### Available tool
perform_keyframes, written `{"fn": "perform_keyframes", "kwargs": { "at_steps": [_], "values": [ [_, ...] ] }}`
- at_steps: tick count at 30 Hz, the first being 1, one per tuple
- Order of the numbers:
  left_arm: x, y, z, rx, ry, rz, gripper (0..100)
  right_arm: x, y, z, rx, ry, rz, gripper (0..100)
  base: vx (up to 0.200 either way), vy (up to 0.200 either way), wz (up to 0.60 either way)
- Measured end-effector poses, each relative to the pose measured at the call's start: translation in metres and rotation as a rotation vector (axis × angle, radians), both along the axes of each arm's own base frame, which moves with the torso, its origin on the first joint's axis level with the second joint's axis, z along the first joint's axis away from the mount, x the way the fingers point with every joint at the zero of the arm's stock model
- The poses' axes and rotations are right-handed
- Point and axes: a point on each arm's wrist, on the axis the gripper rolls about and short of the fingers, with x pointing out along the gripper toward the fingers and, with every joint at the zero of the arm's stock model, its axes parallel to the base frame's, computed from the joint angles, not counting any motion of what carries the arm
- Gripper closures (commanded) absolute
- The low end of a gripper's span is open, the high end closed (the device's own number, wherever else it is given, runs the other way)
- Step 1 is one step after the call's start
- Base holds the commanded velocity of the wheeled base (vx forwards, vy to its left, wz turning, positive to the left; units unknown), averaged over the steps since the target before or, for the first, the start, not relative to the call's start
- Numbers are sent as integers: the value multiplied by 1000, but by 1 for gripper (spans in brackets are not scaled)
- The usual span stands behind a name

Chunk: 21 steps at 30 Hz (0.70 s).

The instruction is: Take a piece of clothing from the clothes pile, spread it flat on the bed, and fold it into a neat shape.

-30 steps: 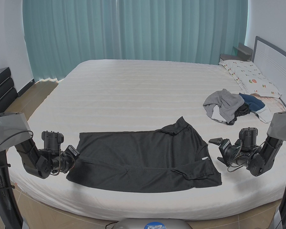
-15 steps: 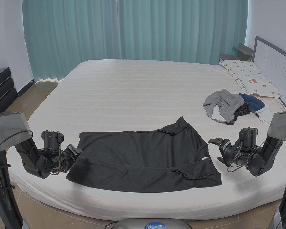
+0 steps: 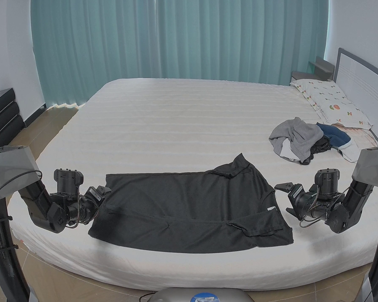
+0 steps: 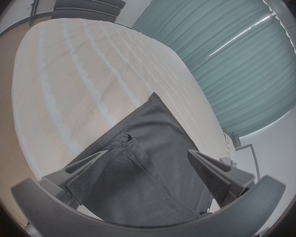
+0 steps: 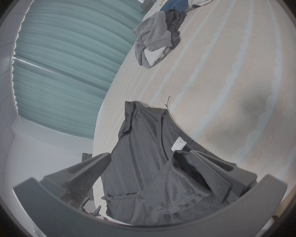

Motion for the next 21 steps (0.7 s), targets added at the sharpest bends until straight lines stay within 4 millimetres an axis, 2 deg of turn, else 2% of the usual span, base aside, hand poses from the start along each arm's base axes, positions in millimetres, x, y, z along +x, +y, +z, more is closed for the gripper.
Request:
{"fn": "perform_keyframes", "kwargs": {
  "at_steps": [14, 20, 21],
  "values": [
    [0, 0, -1, -1, 2, 1, 0, 0, 0, 0, 0, -2, 1, 0, 0, 0, 0],
    [0, 0, -1, -2, -1, -2, 0, 0, 0, 1, 0, -3, -1, 0, 200, 0, 0],
    [0, 0, 0, -2, -1, -3, 0, 0, 0, 1, 0, -4, 0, 0, 0, 0, 0]
  ]
}}
